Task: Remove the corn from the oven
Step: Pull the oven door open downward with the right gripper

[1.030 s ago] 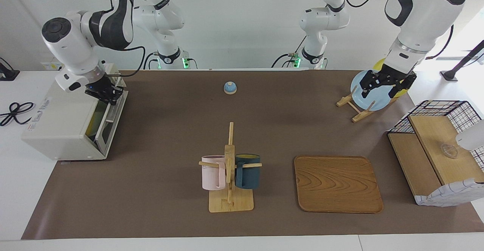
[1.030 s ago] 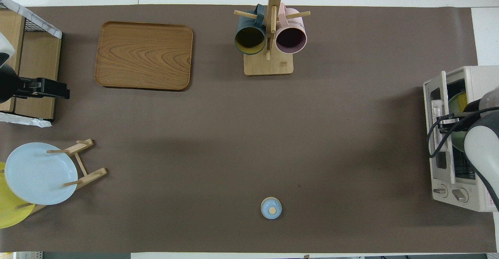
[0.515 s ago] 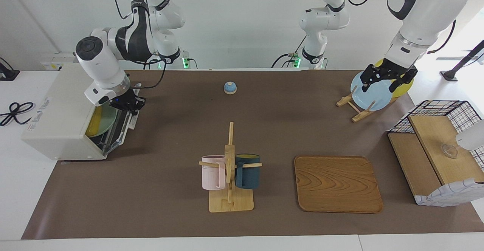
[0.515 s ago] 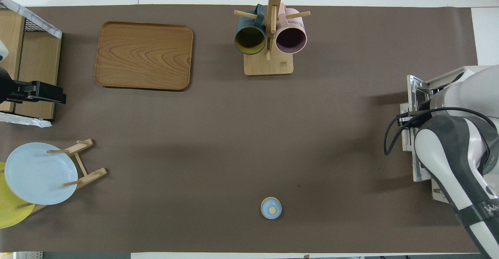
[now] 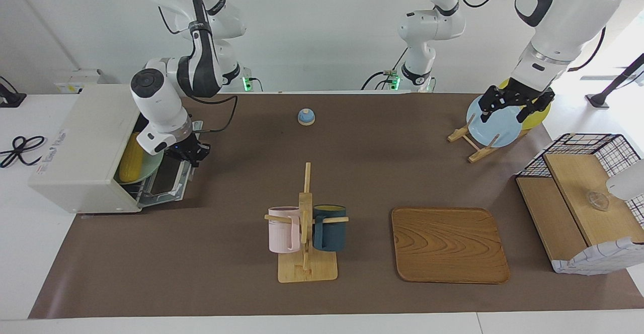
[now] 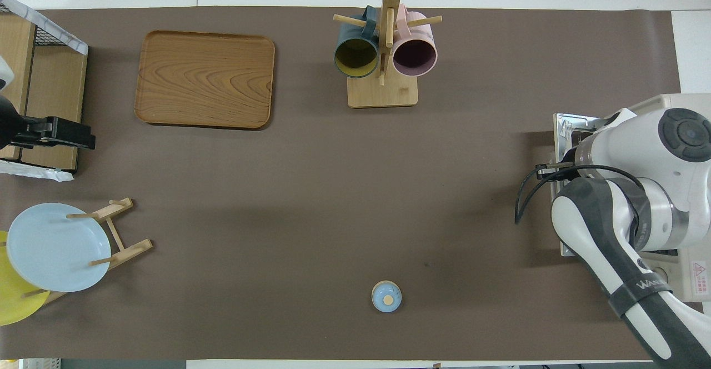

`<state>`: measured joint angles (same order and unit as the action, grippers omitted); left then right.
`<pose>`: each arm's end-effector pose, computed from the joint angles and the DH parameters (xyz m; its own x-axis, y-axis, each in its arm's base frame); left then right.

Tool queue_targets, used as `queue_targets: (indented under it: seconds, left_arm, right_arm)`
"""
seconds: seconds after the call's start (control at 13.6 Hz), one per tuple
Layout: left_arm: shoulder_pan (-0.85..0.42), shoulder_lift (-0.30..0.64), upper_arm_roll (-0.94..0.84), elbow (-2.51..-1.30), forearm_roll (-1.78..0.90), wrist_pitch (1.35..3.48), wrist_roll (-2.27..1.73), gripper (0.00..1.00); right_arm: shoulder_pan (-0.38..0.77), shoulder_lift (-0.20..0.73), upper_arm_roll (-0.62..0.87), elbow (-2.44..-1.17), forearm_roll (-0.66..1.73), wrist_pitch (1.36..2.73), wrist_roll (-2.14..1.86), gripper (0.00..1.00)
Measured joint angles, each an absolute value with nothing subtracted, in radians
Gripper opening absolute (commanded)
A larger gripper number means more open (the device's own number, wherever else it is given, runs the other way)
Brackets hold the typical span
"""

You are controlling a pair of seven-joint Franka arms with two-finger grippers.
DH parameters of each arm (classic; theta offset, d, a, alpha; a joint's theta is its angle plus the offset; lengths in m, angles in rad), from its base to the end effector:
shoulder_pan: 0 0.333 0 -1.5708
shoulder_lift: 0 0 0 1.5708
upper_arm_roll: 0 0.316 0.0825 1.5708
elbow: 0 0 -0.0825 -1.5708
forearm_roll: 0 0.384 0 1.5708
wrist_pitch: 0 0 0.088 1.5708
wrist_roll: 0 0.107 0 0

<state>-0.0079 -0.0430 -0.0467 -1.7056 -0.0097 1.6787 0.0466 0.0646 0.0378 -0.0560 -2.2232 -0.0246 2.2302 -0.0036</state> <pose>0.5476 -0.0314 0.5936 0.9949 -0.1000 0.0164 -0.1001 -0.9950 0.0069 0.5277 0.0039 0.3552 0.9991 0.0272 -0.0310 0.0279 -0.9994 0.0210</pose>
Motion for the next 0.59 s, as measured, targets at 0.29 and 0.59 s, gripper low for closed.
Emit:
queue_targets:
  seconds: [0.29, 0.59]
  left_arm:
    - [-0.008, -0.043, -0.047, -1.706, -0.010, 1.678, 0.047, 1.00]
    - [-0.008, -0.043, -0.049, -1.707, -0.010, 1.677, 0.047, 1.00]
  right_arm:
    - [0.069, 0.074, -0.051, -2.244, -0.023, 2.286, -0.002, 0.00]
    - [0.073, 0.137, -0.050, -2.249, -0.023, 2.338, -0.002, 0.00]
